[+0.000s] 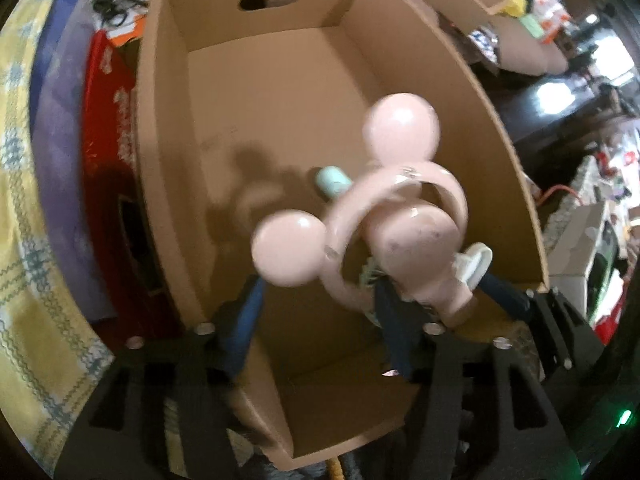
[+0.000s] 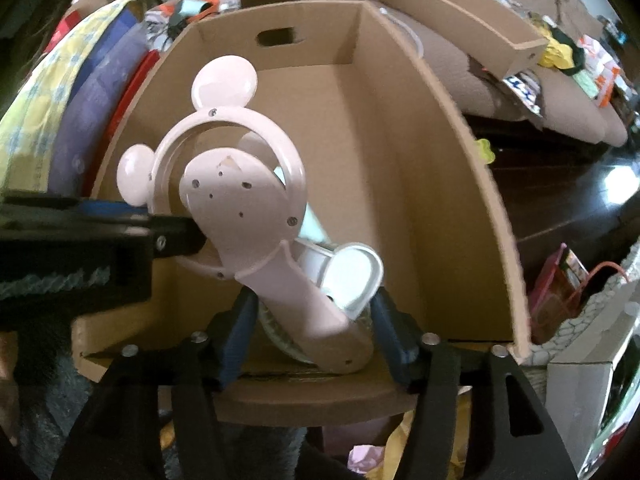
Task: Organize objects
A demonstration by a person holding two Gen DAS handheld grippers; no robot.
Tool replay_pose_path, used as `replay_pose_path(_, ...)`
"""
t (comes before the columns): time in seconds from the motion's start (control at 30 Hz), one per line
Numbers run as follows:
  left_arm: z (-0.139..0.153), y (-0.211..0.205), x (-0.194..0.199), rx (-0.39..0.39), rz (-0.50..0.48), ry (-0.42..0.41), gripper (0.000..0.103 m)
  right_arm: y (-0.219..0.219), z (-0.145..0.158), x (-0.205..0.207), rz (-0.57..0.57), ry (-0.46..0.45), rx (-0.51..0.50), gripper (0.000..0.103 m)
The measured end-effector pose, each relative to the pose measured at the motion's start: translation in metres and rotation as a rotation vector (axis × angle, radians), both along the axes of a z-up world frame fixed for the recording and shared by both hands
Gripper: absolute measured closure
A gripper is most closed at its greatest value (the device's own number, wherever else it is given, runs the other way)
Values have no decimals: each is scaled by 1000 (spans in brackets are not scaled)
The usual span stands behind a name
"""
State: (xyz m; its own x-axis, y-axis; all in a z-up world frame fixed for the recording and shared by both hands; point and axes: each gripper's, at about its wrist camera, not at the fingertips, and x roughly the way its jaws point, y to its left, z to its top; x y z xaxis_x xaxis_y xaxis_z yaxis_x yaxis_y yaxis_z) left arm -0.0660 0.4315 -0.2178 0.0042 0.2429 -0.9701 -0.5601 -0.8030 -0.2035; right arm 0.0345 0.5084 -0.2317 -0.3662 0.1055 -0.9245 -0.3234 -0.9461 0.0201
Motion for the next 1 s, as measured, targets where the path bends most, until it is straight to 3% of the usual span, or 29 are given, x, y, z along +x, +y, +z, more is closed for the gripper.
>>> replay_pose_path(0.1,8,6,10,-11,-54,74,29,9,4,3,-30,36,-65,38)
replay_pose_path(0.23,16,10,19,-18,-90,132,22,10,6,4,-40,41,-66,37)
replay_pose_path(0.57,44,-21,-2,115,98,166,22,16,11,6,-76,67,-62,32)
replay_pose_path(0.73,67,-31,2,136,88,249,22,19,14,7,-100,93,-107,30)
replay_pose_path(1.0,114,-65,0,187,109,361,22,12,14,6,-84,71,-39,30)
